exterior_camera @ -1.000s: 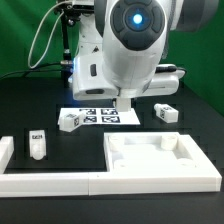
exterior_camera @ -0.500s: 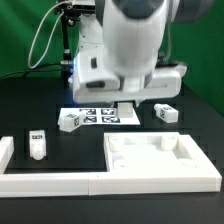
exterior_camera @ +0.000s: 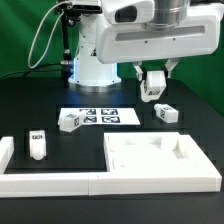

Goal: Assemble one leg

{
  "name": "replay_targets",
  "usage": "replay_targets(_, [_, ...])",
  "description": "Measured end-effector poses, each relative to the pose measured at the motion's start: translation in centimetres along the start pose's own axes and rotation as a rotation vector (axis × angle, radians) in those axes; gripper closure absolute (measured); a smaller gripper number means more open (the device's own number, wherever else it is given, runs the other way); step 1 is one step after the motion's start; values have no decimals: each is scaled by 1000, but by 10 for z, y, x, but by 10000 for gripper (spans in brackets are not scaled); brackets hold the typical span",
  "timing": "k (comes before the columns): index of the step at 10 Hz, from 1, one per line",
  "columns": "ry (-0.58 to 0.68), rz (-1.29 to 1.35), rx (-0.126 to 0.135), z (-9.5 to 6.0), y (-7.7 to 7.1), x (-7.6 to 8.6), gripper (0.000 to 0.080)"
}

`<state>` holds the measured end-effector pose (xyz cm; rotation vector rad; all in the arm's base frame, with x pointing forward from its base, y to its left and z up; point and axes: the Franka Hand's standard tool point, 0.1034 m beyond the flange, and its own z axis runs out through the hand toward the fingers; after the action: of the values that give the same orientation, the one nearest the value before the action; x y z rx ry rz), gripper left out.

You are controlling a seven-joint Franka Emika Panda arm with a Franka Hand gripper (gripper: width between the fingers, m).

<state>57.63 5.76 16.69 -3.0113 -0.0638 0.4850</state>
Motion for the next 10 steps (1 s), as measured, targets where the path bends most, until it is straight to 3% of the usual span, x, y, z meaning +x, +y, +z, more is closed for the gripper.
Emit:
replay_targets(3, [222, 0, -13, -5, 0, 12, 515])
replay_targets(7, [631, 48, -2, -10, -48, 72, 515])
replay_targets(8, [712, 28, -16, -13, -55, 77, 515])
replay_targets(10, [831, 22, -16, -9, -53, 75, 515])
